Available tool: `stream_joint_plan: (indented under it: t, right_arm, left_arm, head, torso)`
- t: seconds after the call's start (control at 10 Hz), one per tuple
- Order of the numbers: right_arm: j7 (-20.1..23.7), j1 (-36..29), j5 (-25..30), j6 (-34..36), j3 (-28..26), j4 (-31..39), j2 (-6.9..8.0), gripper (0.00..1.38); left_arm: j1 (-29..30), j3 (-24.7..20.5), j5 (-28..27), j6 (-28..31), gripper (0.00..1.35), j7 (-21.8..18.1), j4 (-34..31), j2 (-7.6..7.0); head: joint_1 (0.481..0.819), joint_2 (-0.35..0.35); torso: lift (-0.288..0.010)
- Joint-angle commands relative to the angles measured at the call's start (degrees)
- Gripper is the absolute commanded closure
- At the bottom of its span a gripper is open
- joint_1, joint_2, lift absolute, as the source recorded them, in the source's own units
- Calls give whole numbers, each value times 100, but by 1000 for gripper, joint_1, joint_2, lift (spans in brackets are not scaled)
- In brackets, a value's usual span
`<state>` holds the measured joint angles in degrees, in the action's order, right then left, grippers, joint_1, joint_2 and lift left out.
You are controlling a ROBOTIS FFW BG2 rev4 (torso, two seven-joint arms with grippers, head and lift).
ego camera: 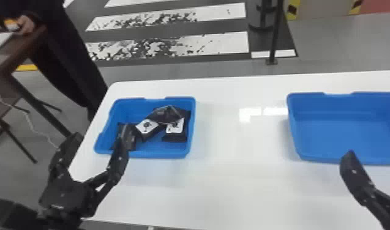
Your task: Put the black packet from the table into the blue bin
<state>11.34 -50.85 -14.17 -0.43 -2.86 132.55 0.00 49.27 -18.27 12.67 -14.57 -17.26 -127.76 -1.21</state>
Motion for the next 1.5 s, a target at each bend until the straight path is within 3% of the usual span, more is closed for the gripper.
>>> stream_joint_plan:
  t: [0.0,1.4]
  right_arm:
    - [0,9,0,0,0,-1,5,154]
    - [0,23,11,0,0,-29,5,154]
  left_arm:
    - [9,-1,24,-5,160,3,0,7]
    - [-5,67,207,79,160,3,56,-11]
  head:
    - [695,189]
    - [695,189]
  torso:
    - [-110]
    - [-110]
